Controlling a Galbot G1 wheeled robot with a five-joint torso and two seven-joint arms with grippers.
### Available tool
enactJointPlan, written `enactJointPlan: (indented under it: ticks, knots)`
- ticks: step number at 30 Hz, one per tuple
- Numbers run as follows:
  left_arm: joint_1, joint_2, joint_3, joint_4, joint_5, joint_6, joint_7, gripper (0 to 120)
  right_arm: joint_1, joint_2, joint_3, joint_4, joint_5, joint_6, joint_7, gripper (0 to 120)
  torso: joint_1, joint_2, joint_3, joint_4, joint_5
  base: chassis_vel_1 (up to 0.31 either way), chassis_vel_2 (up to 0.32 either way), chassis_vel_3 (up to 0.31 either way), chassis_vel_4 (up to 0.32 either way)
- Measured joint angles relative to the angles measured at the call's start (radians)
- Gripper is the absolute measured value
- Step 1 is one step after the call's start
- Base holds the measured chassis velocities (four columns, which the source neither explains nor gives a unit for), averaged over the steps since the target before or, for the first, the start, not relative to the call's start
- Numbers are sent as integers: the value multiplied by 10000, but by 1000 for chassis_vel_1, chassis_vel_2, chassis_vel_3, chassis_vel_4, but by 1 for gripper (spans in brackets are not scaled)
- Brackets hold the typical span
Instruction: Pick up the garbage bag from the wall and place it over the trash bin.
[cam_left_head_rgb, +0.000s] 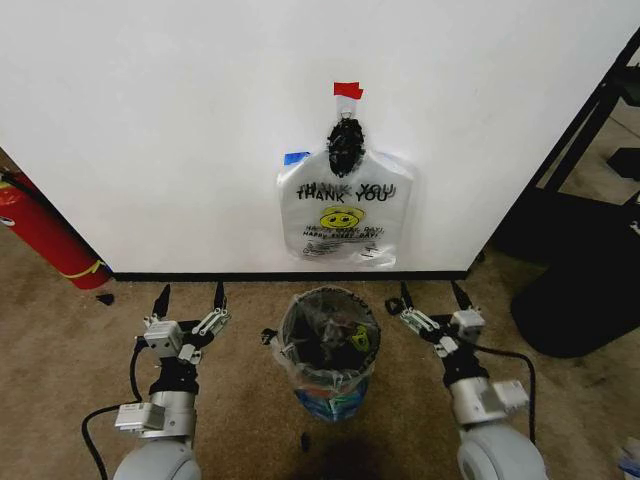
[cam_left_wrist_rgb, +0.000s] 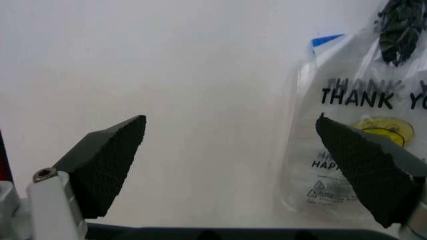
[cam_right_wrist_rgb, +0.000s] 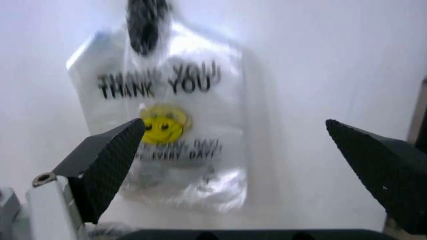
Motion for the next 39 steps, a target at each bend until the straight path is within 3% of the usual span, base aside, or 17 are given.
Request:
enactJointPlan:
  ticks: [7,18,39]
  knots:
    - [171,-212,-9,49,175,-157,0,100,-1031,567,133,445,-726,712,-42,100,0,0,0,0,0,0,0,0,0]
    - [260,-426,2,7,622,-318,67,100,-1462,1187,122,617,-1243,1144,-38,100,1,0,0,0,0,0,0,0,0]
    - [505,-734,242,51,1084,-709,180,100,-1711,1333,53,255,-1557,1320,79,100,1,-2,1,0,1,0,0,0,0]
